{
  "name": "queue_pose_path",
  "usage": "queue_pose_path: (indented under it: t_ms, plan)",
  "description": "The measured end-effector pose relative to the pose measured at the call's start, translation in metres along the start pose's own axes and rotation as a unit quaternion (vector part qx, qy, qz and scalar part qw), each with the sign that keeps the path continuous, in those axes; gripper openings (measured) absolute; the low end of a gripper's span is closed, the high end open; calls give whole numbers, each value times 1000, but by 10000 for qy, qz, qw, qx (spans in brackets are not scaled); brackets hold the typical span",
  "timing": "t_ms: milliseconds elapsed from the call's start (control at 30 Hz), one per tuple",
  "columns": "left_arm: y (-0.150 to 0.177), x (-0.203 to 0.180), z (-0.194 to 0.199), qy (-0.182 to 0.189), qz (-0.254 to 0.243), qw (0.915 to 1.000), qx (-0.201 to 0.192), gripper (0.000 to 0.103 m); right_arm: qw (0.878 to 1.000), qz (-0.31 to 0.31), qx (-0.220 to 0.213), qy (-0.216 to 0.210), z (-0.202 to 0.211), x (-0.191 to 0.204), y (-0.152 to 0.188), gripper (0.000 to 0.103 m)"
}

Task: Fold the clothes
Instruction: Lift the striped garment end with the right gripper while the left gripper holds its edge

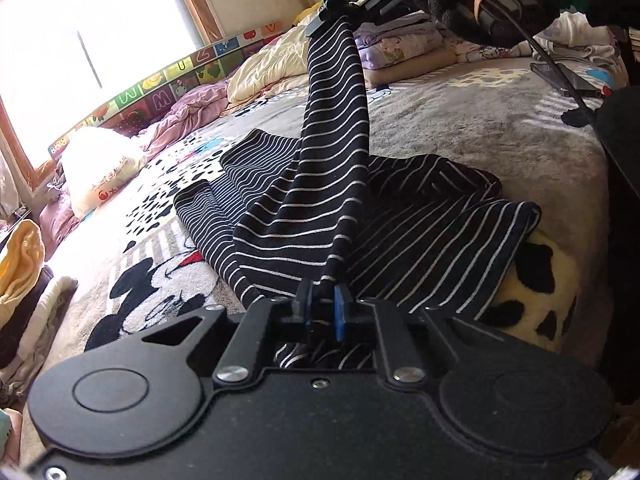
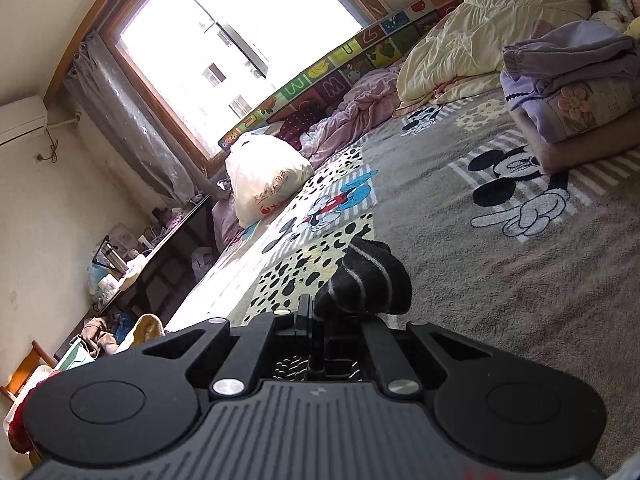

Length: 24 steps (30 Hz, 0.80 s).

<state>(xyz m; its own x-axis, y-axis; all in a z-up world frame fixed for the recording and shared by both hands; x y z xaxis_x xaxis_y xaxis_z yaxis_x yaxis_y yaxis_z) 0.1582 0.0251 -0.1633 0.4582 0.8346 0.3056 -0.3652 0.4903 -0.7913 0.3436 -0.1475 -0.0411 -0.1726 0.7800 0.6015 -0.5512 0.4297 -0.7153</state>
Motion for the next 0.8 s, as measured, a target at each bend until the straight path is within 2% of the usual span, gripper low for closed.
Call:
queue_pose_path:
  t_ms: [67, 100, 167, 233, 367, 467, 567, 800]
  plan:
    - [0, 10, 2, 281, 595, 9978, -31, 3, 9997, 170, 68, 130, -13, 10, -2, 7]
    - [1, 17, 4, 455, 987, 9941, -65, 3, 9993, 284, 106, 206, -20, 16, -3, 7]
    - [3, 31, 6, 790, 1750, 9813, -127, 3, 9979, 509, 218, 335, -37, 27, -2, 7]
    - [7, 43, 5, 1030, 2261, 9685, -140, 3, 9958, 709, 358, 459, -56, 36, 1, 7]
    - [12, 53, 2, 1389, 2969, 9446, -136, 3, 9904, 1038, 668, 619, -94, 56, 13, 7]
    - [15, 55, 0, 1574, 3318, 9301, -105, 3, 9849, 1290, 905, 722, -119, 68, 27, 7]
    - [19, 56, -3, 1688, 3518, 9207, -66, 3, 9780, 1511, 1177, 830, -145, 79, 44, 7]
    - [26, 60, -12, 1847, 3729, 9092, 94, 3, 9556, 2230, 1633, 1025, -189, 97, 80, 7]
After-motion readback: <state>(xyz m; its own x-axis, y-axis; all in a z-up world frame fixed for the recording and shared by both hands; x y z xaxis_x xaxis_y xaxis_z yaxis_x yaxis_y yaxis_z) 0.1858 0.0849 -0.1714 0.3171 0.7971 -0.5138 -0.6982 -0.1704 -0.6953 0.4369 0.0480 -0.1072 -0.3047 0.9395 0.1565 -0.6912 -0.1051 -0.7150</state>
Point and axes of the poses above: each gripper's, at about its wrist camera, not at the fingertips, and z roughly against the way its jaws point, x to its left, y to its underside, the point moved 10 cm from there along -z, roughly the way its jaws point
